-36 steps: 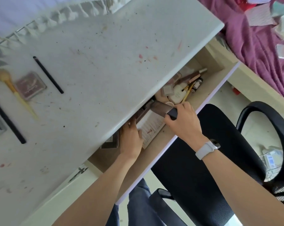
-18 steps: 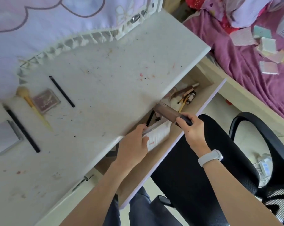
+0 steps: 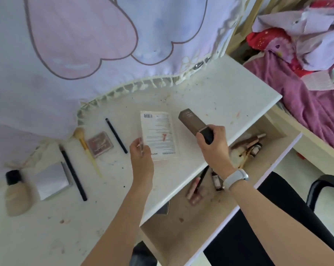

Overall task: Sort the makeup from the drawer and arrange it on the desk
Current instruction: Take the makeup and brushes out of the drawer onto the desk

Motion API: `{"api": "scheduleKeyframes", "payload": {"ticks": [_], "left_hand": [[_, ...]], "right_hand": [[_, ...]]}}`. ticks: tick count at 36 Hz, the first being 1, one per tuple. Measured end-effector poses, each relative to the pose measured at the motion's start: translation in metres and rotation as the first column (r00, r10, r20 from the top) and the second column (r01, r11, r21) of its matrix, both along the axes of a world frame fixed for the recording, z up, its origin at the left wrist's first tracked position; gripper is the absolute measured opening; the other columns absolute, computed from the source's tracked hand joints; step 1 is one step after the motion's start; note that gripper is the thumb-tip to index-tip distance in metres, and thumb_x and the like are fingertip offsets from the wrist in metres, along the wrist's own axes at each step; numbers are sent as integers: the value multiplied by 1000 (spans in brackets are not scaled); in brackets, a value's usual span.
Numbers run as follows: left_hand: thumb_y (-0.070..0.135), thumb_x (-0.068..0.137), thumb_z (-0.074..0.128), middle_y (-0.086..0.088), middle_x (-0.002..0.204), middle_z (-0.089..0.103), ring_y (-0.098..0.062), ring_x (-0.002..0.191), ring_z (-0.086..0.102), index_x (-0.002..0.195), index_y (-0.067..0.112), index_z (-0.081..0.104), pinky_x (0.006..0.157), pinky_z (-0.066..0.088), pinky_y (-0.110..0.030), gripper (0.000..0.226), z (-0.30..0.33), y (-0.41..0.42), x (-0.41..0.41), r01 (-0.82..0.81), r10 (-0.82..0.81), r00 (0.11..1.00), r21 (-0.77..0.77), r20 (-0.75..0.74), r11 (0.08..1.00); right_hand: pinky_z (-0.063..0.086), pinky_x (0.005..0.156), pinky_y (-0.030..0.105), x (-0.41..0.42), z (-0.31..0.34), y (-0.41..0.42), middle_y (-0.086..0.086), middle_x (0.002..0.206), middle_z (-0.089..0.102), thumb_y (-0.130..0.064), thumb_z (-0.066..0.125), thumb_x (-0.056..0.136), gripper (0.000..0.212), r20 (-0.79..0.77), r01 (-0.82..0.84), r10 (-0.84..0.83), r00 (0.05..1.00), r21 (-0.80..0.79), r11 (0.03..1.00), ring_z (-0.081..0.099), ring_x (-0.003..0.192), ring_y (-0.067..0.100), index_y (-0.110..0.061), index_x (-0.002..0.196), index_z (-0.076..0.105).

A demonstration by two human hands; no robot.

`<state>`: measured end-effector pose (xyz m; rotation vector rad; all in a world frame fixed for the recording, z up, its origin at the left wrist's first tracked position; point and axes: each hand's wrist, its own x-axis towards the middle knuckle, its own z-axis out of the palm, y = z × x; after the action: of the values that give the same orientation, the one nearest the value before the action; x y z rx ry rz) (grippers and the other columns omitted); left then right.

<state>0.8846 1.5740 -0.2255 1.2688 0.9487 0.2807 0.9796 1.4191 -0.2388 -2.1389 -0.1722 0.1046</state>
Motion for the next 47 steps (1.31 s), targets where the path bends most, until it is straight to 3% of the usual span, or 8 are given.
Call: {"api": "scheduleKeyframes", "payload": {"ticks": [5,8,16,24,28,34,41,47], "left_hand": [[5,97,36,-4,145,38,-12,126,44,145,23,18,93,36,-16,54,-7,15,22,-46,49,997,69,-52,997],[4,97,37,-5,150,29,-13,137,30,148,18,13,102,25,-17,58,-11,21,31,59,-23,991,281,-131,958],[43,94,45,-12,148,28,-30,132,23,147,10,15,105,25,-44,70,-20,28,32,527,-79,795,619,-602,582],[64,88,36,-5,149,27,-28,125,29,143,9,27,94,29,-40,79,-28,53,27,665,4,722,695,-692,274],[65,87,37,-6,144,35,-30,124,31,141,8,30,92,31,-41,79,-27,64,29,673,31,715,699,-699,241],[56,90,42,-13,150,24,-31,133,21,145,15,27,104,17,-49,70,-21,49,22,629,-36,748,691,-663,356],[15,83,66,-17,135,46,-34,122,44,118,11,59,93,38,-47,37,0,-36,-23,387,-193,922,829,-336,403],[7,84,59,-7,114,60,-24,104,58,103,11,65,82,50,-38,20,-15,-100,-86,433,-469,846,839,-252,330]], "right_hand": [[45,81,40,11,-4,39,14,107,49,-17,65,84,35,89,-79,96,991,-177,981,51,93,29,2,112,55],[37,83,36,18,-6,55,14,109,52,-21,64,84,36,136,-73,113,984,-273,959,50,98,30,-1,113,56],[31,87,32,38,-9,84,5,118,50,-40,58,87,46,122,-85,152,981,-434,897,43,108,25,-13,124,52],[35,95,36,52,-11,101,14,124,45,-31,53,92,51,75,-235,288,955,-404,884,37,114,30,-7,136,41],[35,98,39,56,-10,105,15,129,43,-33,54,92,60,11,-303,333,943,-384,872,37,117,31,-8,141,32],[36,96,39,40,-4,78,11,129,49,-24,53,93,55,39,-316,336,941,-256,914,44,115,28,-11,142,32],[46,85,19,-21,2,-6,4,102,60,0,44,91,28,153,-164,155,976,50,985,58,94,12,-14,111,56],[46,76,22,-60,-31,-76,3,97,62,-3,50,90,20,-45,-141,134,990,-215,967,58,88,15,-13,105,60]]}}
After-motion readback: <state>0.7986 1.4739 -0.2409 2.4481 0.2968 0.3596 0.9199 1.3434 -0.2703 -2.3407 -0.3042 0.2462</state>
